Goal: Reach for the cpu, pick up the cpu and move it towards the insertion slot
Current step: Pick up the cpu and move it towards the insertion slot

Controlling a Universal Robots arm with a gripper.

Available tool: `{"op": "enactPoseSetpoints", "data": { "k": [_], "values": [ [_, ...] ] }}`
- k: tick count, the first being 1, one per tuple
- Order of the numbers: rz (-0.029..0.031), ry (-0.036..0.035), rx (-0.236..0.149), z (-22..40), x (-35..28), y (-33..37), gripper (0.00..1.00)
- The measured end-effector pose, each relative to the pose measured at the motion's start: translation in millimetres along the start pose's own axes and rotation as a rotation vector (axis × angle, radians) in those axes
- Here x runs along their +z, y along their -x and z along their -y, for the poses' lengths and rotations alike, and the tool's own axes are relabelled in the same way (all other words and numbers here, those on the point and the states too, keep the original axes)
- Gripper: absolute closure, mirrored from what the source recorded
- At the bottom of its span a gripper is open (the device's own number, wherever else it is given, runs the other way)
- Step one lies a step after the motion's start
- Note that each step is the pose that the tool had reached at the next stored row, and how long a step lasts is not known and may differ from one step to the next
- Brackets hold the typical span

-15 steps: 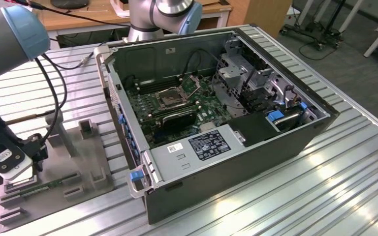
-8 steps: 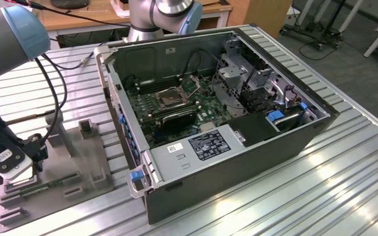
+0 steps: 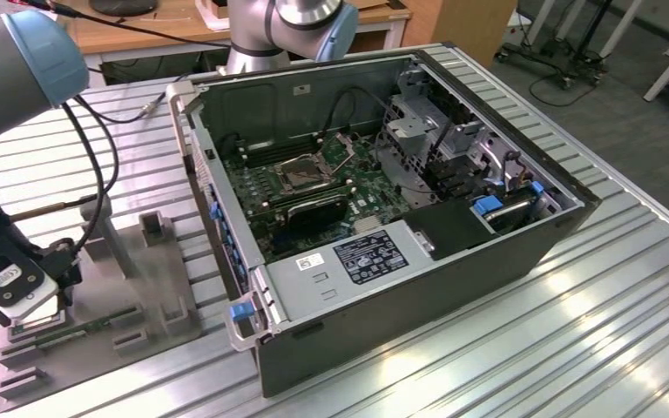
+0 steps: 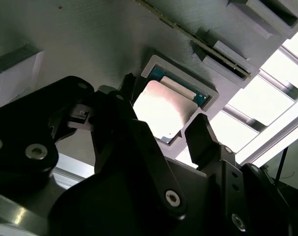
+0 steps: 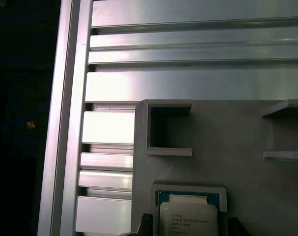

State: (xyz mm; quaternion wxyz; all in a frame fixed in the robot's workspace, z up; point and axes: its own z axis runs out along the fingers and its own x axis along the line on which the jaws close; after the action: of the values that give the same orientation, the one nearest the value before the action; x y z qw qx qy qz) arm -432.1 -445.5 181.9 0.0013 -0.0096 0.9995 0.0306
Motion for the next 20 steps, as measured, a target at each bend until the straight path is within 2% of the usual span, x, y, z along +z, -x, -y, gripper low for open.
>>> {"op": "enactPoseSetpoints", "data": {
  "k": [20],
  "values": [
    [-0.0001,0.0008,0.000,-1.7,-2.5,0.0,0.32]
  ]
}}
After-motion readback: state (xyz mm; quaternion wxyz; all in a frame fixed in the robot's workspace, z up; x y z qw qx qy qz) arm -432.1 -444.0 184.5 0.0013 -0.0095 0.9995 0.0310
